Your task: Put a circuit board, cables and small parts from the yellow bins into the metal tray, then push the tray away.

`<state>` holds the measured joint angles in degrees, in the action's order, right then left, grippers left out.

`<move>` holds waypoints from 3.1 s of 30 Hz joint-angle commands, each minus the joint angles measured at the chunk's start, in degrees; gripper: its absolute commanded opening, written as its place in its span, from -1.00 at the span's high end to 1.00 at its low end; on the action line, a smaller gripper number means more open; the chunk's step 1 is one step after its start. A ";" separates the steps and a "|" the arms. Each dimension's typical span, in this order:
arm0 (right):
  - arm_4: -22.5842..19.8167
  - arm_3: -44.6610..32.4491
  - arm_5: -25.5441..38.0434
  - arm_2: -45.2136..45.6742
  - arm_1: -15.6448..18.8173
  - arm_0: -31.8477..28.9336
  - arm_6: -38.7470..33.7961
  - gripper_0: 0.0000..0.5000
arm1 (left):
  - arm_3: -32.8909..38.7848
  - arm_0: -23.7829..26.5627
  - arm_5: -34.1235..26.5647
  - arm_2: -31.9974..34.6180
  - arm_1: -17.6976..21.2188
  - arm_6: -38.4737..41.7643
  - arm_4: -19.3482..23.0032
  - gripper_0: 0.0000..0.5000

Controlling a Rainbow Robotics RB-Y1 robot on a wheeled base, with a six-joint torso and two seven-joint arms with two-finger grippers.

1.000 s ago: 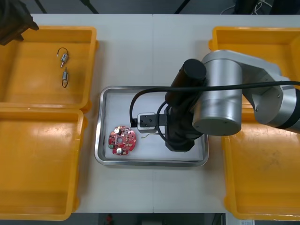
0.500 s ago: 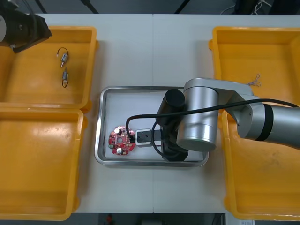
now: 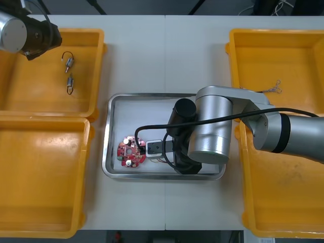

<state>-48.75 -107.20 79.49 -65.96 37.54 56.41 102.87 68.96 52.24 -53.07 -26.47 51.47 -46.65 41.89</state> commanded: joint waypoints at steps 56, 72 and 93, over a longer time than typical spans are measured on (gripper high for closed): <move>-19.10 0.94 17.98 45.92 25.21 -8.07 -50.14 -1.00 | -15.70 5.42 21.70 -18.18 -7.61 -16.98 1.08 1.00; -16.90 15.71 14.38 47.50 25.48 -6.93 -33.08 -1.00 | -9.02 9.90 4.64 -12.12 -3.75 -17.77 6.27 1.00; -18.83 36.27 -1.79 36.16 23.81 -0.25 18.68 -1.00 | 6.54 9.81 -28.75 1.59 -0.41 -16.54 8.47 1.00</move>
<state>-66.83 -73.50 79.25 -26.89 60.60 51.69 117.87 72.11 59.51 -78.69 -27.61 48.53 -58.74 48.99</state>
